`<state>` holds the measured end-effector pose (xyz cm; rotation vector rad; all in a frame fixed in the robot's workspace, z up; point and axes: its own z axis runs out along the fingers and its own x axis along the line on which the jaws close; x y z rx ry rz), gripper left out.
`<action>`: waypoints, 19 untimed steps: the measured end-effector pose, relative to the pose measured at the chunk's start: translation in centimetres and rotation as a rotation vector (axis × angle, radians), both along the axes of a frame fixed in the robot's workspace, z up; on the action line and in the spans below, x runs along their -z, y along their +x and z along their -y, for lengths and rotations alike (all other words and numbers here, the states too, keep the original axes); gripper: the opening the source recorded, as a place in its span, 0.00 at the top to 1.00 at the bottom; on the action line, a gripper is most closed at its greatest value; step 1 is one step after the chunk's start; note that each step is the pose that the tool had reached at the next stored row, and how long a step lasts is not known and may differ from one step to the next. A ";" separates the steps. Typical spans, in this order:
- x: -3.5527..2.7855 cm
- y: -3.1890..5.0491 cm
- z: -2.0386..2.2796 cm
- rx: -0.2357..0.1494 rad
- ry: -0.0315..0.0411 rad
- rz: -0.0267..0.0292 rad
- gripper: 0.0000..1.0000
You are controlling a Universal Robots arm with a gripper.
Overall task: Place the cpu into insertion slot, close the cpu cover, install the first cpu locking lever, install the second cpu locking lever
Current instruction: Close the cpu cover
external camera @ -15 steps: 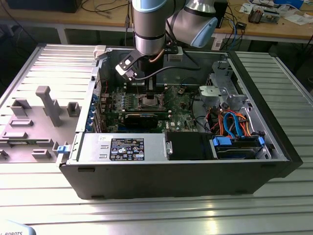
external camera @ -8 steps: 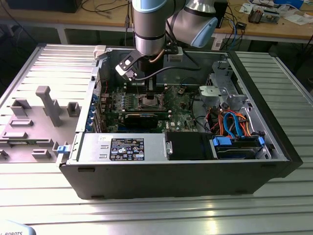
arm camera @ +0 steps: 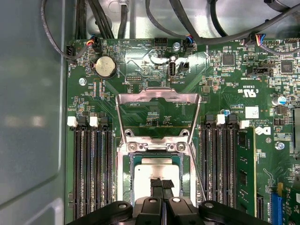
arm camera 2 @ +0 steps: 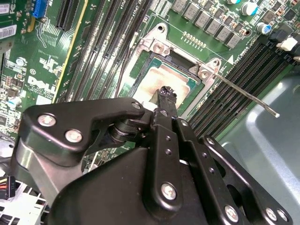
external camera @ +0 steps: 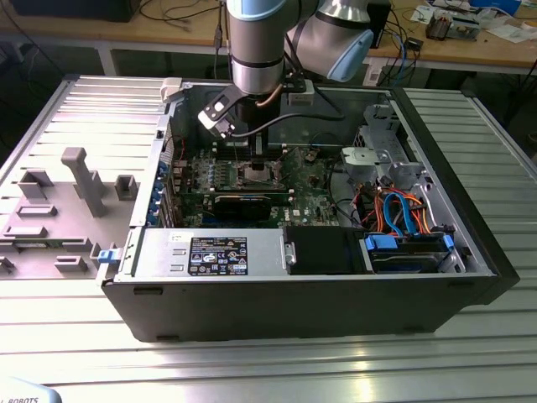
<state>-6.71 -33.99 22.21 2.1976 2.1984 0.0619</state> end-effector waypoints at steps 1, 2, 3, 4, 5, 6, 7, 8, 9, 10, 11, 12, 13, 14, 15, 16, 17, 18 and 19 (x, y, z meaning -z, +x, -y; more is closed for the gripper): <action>-0.10 0.00 0.00 0.000 -0.0008 0.0001 0.89; -0.25 0.00 0.00 0.000 -0.0018 0.0001 0.89; -0.35 0.00 0.00 0.000 -0.0022 0.0000 0.89; -0.41 0.00 0.00 0.000 -0.0022 0.0001 0.89; -0.50 0.00 0.00 0.000 -0.0022 0.0001 0.89; -0.60 0.00 0.00 0.000 -0.0023 0.0001 0.89; -0.65 0.00 0.00 0.000 -0.0023 0.0001 0.89; -0.72 0.00 0.00 0.000 -0.0024 0.0001 0.89; -0.81 0.00 0.00 0.000 -0.0024 0.0001 0.89; -0.90 0.00 0.00 0.000 -0.0024 0.0001 0.89; -0.94 0.00 -0.01 0.000 -0.0024 0.0002 0.89; -0.97 0.00 -0.01 0.000 -0.0024 0.0002 0.89; -1.00 0.00 0.00 0.000 -0.0024 0.0001 0.89; -1.04 0.00 0.00 0.000 -0.0025 0.0001 0.89; -1.07 0.00 0.00 0.000 -0.0027 0.0001 0.89; -1.13 0.00 0.00 0.000 -0.0028 0.0001 0.89; -1.17 0.00 0.00 0.000 -0.0028 0.0001 0.89; -1.24 0.00 0.00 0.000 -0.0030 0.0001 0.89; -1.30 0.00 0.00 0.000 -0.0033 0.0000 0.89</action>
